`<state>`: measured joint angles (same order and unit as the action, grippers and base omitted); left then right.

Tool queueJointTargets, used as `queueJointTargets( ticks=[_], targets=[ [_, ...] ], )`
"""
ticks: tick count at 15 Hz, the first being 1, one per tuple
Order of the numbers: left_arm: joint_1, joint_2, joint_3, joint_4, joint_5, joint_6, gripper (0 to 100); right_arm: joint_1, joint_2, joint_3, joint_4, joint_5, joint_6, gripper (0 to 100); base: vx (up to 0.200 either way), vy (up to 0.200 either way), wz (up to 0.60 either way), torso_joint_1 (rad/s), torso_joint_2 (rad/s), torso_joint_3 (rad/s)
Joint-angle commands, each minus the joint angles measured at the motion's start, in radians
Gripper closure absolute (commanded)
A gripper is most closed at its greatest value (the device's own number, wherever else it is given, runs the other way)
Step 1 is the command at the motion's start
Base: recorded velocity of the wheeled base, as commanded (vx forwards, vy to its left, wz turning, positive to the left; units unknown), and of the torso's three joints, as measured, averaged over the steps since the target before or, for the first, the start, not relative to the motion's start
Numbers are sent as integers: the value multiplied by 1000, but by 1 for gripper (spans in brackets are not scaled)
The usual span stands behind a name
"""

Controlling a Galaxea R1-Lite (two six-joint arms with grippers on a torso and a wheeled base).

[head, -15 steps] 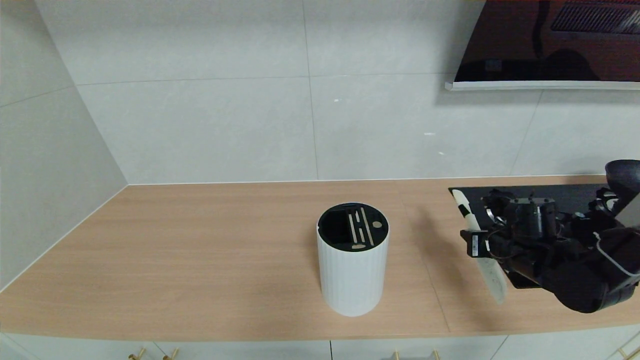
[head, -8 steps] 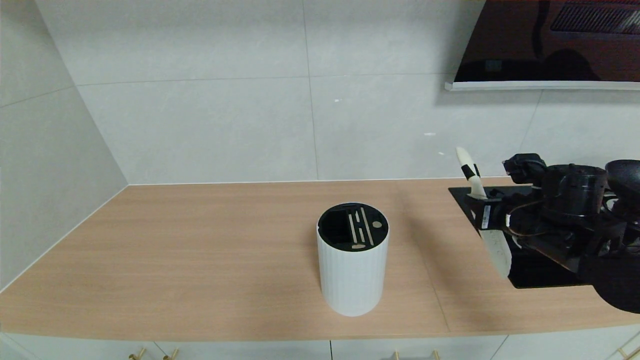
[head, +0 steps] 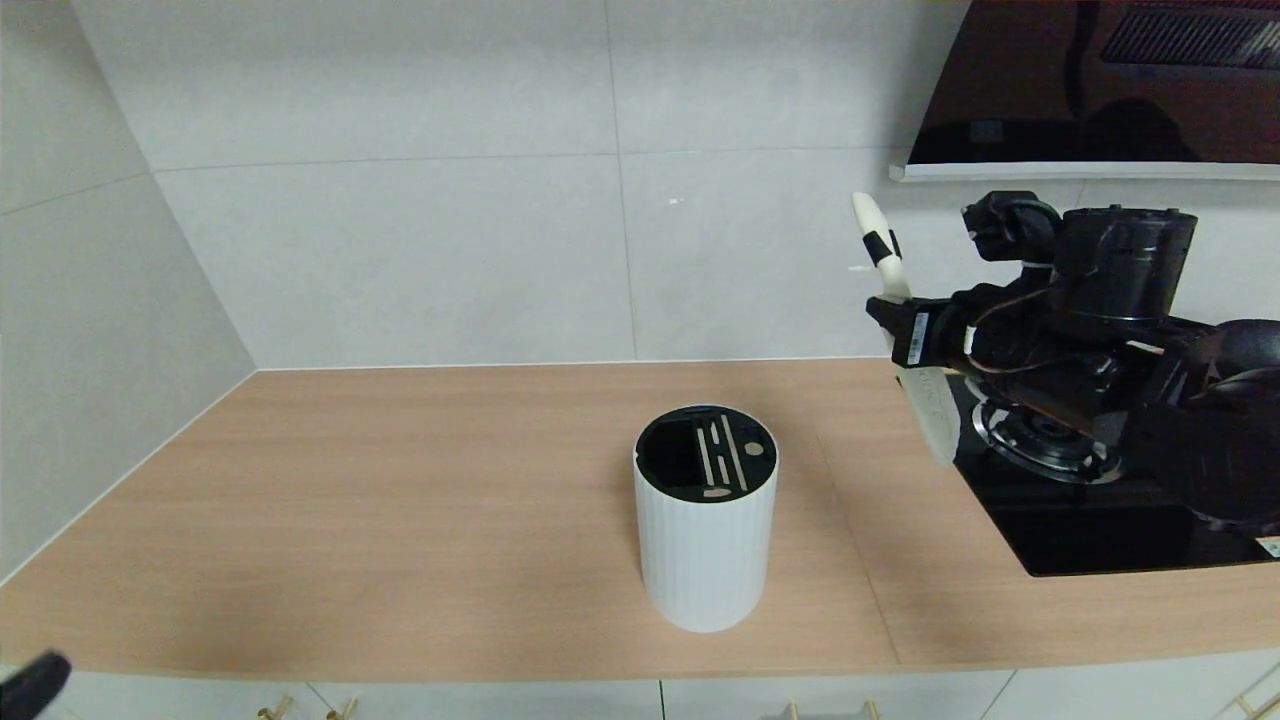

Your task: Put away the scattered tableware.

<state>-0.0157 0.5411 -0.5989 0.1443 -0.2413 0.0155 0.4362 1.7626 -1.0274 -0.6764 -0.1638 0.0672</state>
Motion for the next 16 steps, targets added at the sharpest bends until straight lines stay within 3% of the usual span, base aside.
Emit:
queueJointTargets(
  ticks=[1,3,4,5,7,8,11,12,13,16],
  targets=[
    [-95,494,-289,-98,-49,-29,0,58,2,-42,21,-2,0,100,0,0,0,0,0,0],
    [-197,625,-295,-255,-39,-105,0,105,-5,-14,18,-13,2,100,0,0,0,0,0,0],
    [-274,669,-268,-338,-7,-174,0,124,-20,-11,23,-11,2,100,0,0,0,0,0,0],
    [-300,677,-248,-361,5,-200,0,134,-21,-10,23,-13,2,100,0,0,0,0,0,0],
    [-389,764,-208,-525,13,-330,0,202,-46,17,21,-16,5,100,0,0,0,0,0,0],
    [-408,803,-200,-583,11,-388,0,242,-46,26,18,-25,6,100,0,0,0,0,0,0],
    [-492,884,-196,-730,5,-609,0,332,-46,47,8,-86,6,100,0,0,0,0,0,0],
    [-520,901,-194,-759,5,-651,0,354,-48,56,8,-89,6,100,0,0,0,0,0,0],
    [-538,912,-188,-776,7,-669,0,377,-48,61,9,-94,6,100,0,0,0,0,0,0],
    [-575,933,-153,-841,7,-667,0,429,-37,64,9,-123,6,100,0,0,0,0,0,0]
  ],
)
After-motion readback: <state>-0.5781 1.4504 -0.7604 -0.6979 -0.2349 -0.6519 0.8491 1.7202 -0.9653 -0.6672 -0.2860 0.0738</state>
